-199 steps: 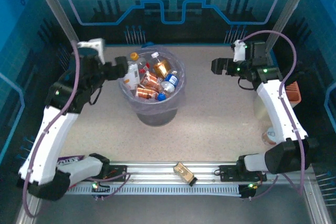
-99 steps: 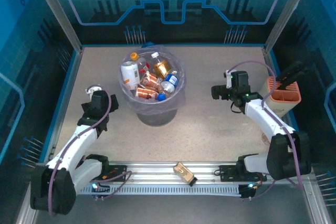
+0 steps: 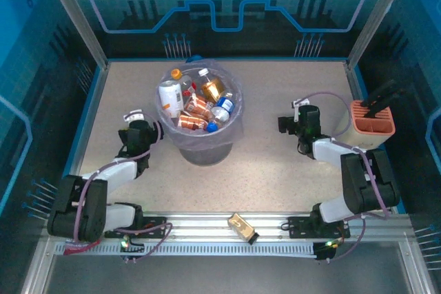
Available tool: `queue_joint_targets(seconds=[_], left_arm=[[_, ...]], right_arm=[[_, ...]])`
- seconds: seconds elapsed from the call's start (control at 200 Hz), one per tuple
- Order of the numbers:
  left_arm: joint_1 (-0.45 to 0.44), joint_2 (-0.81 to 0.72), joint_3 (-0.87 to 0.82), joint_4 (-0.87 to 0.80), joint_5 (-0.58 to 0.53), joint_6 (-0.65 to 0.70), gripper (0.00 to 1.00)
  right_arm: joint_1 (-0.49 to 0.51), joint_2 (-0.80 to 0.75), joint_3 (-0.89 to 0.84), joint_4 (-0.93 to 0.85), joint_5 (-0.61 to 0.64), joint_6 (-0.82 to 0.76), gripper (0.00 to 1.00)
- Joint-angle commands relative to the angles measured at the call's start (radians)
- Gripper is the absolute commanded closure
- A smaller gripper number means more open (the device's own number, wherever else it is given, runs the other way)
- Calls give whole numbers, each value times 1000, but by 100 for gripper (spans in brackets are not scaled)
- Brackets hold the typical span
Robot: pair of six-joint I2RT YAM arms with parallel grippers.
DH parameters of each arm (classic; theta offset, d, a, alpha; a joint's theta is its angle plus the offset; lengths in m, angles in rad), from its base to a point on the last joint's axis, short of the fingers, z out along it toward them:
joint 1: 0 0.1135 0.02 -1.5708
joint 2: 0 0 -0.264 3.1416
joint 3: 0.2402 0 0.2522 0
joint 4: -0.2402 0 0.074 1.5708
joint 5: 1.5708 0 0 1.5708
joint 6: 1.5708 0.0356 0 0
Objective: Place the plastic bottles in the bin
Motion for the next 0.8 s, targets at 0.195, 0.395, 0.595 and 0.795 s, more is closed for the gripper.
queue_joint_targets(seconds=[0.195,0.395,0.595,0.795], left_arm=[[9,217,6,425,77,113,1],[29,236,16,393,163,96,1],[45,261,-10,455,178,88,1],[43,264,-10,464,198,101,1]], right_arm=[[-21,17,-138,397,-12,-38,0],[-56,72,-190,545,-65,-21,0],[-55,68,-193,544,-49,-15,0],[-55,66,-191,536,-50,-16,0]])
